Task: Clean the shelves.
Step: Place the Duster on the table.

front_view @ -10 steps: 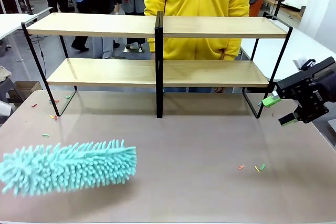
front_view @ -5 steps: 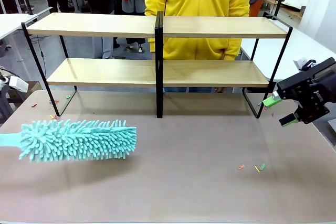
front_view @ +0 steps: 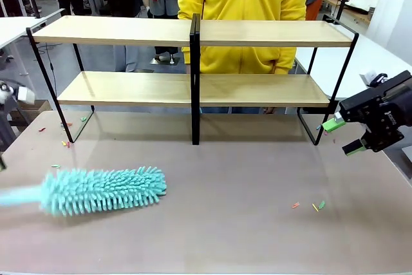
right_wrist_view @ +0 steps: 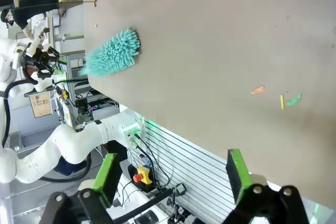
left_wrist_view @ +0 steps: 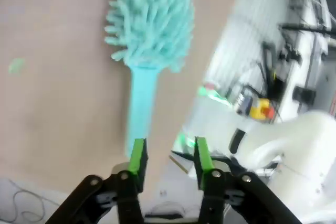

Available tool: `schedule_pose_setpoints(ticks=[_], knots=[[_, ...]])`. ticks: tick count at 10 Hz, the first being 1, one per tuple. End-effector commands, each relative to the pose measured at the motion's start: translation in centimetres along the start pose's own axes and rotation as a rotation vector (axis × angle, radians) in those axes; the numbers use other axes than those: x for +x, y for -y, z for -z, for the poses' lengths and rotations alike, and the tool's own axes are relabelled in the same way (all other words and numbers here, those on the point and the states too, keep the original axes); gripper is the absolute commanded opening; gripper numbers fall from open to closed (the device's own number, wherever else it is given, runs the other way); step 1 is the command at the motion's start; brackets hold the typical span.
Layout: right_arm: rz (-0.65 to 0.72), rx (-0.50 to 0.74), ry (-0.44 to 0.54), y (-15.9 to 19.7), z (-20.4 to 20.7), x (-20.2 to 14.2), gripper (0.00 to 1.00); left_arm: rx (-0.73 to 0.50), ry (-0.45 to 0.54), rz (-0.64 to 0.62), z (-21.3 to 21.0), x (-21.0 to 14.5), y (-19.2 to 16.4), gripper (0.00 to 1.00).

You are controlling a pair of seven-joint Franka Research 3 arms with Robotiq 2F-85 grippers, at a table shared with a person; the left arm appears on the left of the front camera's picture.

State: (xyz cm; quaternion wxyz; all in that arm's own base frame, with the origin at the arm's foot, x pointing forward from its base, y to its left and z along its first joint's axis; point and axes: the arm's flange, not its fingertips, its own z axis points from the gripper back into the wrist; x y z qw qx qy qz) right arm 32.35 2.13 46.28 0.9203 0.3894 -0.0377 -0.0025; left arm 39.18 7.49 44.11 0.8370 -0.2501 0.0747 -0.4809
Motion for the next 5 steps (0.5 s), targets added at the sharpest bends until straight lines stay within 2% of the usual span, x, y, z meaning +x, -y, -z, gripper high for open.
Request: schedule_pose_setpoints(ticks=[1, 2, 3, 4, 5], knots=[[-0.014, 0.027, 0.004, 0.0, 0.1, 0.1, 1.0, 0.353, 0.306, -0.164, -3.1, -1.8, 2.3, 1.0], [-0.014, 0.027, 0.004, 0.0, 0.1, 0.1, 1.0, 0.487, 0.493, -0.236, -5.4, -3.5, 3.4, 0.96], [-0.014, 0.027, 0.004, 0.0, 0.1, 0.1, 1.0, 0.501, 0.611, -0.277, -6.8, -5.1, 4.7, 1.0], [-0.014, 0.027, 0.004, 0.0, 0.1, 0.1, 1.0, 0.377, 0.676, -0.318, -7.2, -6.4, 6.2, 1.0], [-0.014, 0.027, 0.004, 0.0, 0.1, 0.1, 1.0, 0.187, 0.727, -0.366, -6.8, -7.7, 7.7, 1.0]])
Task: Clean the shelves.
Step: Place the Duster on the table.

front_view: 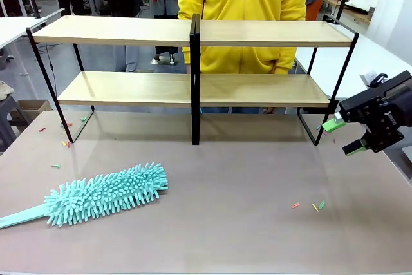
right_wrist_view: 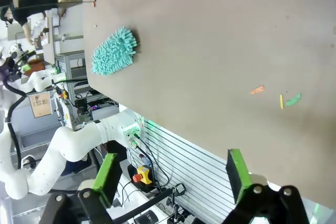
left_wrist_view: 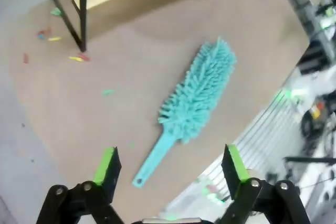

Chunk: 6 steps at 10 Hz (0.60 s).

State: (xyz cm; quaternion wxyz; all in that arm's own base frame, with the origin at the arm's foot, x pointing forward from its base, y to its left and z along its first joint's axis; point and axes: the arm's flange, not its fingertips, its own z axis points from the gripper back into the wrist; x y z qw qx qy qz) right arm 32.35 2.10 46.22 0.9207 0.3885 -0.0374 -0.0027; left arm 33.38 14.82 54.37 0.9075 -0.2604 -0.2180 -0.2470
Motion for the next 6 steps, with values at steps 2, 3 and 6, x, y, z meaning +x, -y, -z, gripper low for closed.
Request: schedule_pose_setpoints(ticks=[2, 3, 6], knots=[[-0.015, 0.029, 0.005, -0.1, 0.1, 0.1, 1.0, -0.41, 0.198, -0.365, 1.1, -2.8, 1.1, 1.0], [-0.015, 0.029, 0.005, -0.1, 0.1, 0.1, 1.0, -0.559, 0.16, -0.479, 1.5, -2.7, 0.4, 1.0], [-0.015, 0.029, 0.005, -0.1, 0.1, 0.1, 1.0, -0.509, 0.087, -0.387, 2.3, -3.9, 1.3, 0.87]])
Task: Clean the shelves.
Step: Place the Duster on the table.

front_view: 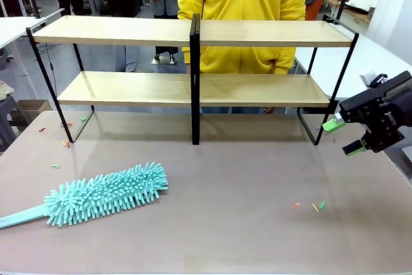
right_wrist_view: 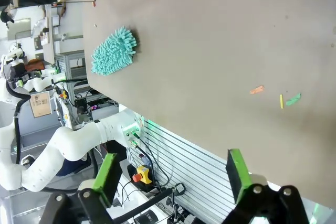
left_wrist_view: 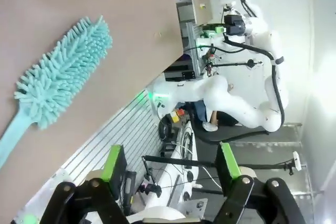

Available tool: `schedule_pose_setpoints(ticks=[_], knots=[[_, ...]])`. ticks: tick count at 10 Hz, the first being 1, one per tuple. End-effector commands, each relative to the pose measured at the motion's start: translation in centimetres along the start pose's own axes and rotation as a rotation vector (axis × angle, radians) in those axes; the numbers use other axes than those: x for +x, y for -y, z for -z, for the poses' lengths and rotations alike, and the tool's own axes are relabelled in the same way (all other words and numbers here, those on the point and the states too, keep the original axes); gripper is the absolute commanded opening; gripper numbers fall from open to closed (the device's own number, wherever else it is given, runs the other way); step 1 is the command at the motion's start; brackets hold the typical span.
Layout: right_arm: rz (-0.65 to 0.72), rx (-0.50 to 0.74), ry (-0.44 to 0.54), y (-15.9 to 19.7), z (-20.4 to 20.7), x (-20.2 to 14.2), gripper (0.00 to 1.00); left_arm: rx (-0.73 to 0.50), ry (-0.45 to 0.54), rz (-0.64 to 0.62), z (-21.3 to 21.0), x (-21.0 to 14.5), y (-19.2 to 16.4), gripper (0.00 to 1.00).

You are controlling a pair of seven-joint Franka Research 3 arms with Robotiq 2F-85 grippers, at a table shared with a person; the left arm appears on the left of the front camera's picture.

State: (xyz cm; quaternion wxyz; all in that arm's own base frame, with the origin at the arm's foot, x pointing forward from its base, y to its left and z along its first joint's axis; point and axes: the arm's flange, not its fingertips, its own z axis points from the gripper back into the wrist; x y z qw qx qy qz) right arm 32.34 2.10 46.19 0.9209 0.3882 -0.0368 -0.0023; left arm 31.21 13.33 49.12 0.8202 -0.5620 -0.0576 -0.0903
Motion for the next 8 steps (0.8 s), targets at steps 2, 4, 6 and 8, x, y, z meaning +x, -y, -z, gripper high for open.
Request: schedule_pose_setpoints(ticks=[2, 4, 6, 8], knots=[[-0.014, 0.03, 0.006, -0.07, 0.06, 0.14, 1.0, 0.086, 0.101, 0.113, -1.19, -0.62, 1.75, 0.87], [-0.014, 0.03, 0.006, -0.07, 0.06, 0.14, 1.0, 0.086, 0.101, 0.113, -1.19, -0.62, 1.75, 0.87], [-0.014, 0.03, 0.006, -0.07, 0.06, 0.14, 1.0, 0.086, 0.101, 0.113, -1.19, -0.62, 1.75, 0.87], [-0.014, 0.03, 0.006, -0.07, 0.06, 0.14, 1.0, 0.086, 0.101, 0.113, -1.19, -0.62, 1.75, 0.87]])
